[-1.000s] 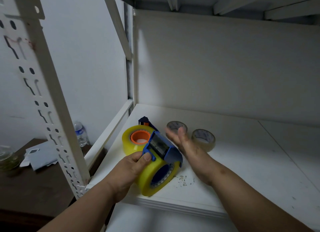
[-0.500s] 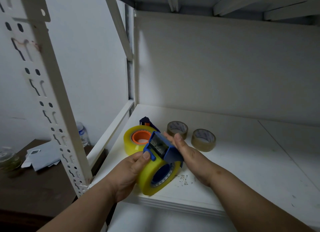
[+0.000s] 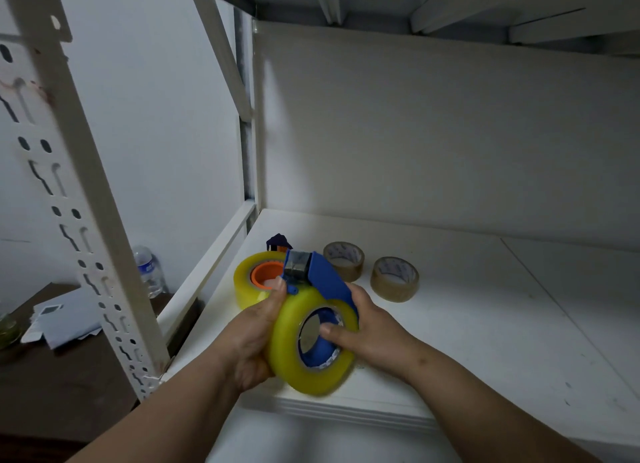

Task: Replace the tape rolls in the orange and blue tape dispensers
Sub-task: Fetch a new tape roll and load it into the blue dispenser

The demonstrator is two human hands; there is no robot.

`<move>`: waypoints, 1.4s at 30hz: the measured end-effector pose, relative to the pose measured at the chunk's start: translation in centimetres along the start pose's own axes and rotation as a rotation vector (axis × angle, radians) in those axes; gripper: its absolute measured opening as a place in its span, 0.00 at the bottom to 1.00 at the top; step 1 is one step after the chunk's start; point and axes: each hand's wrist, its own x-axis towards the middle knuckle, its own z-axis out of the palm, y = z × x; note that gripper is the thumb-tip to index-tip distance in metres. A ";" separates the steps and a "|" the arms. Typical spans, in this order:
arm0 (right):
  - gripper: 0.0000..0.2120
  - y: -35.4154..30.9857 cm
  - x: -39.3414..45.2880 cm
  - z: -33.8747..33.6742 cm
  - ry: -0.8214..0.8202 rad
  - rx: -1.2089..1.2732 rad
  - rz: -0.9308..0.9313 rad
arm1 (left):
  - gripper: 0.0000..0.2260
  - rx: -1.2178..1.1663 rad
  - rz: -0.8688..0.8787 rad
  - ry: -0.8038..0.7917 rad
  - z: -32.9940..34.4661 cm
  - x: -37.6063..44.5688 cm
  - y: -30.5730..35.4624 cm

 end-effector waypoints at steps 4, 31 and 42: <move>0.31 0.4 0.2 0.1 0.123 -0.239 0.031 | 0.28 -0.028 -0.091 0.061 0.8 0.9 -0.1; 0.28 3.2 4.7 -4.0 0.169 -0.554 0.216 | 0.48 1.595 0.225 -0.099 2.9 4.2 0.7; 0.37 2.9 5.7 -5.4 -0.143 -0.523 0.127 | 0.26 1.864 0.404 0.002 2.8 6.0 1.5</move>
